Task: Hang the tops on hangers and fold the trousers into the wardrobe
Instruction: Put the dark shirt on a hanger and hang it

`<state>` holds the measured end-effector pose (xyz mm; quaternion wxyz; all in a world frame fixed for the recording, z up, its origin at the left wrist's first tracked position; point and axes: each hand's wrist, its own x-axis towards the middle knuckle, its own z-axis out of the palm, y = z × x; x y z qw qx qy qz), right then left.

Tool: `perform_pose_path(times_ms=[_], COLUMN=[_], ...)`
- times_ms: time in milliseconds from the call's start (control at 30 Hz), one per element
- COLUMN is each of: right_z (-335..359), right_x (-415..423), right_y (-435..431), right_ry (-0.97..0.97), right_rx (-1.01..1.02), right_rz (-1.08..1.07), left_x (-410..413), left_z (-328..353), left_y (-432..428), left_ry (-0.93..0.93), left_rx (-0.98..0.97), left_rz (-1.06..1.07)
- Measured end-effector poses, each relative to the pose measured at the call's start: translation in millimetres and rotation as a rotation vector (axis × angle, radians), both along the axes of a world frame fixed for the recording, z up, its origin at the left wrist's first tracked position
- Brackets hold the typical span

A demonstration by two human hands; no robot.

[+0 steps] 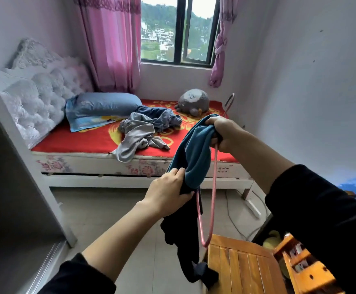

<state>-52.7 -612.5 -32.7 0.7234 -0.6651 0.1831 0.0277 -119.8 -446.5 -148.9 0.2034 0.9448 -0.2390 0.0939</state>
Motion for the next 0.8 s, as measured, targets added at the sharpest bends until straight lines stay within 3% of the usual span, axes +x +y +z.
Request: perform_pose_path(times_ms=[67, 167, 233, 400, 567, 800], right_z=[4, 2, -7, -32, -73, -113], right_x=[5, 10, 12, 6, -19, -41], right_y=[8, 15, 18, 26, 34, 59], right_ry=[0.000, 0.007, 0.043, 0.056, -0.065, -0.053], right_rx=[-0.040, -0.089, -0.138, -0.304, -0.225, -0.243], right_rz=[0.043, 0.115, 0.183, 0.320, 0.458, 0.568], left_x=[10, 27, 37, 56, 68, 68], left_z=[9, 40, 59, 81, 70, 67], left_y=[11, 35, 51, 58, 50, 50], left_ry=[0.070, 0.402, 0.519, 0.496, 0.578, 0.542], left_rx=[-0.194, -0.707, -0.876, -0.996, -1.183, -1.084], left_rz=[-0.034, -0.052, -0.004, 0.118, 0.343, 0.295])
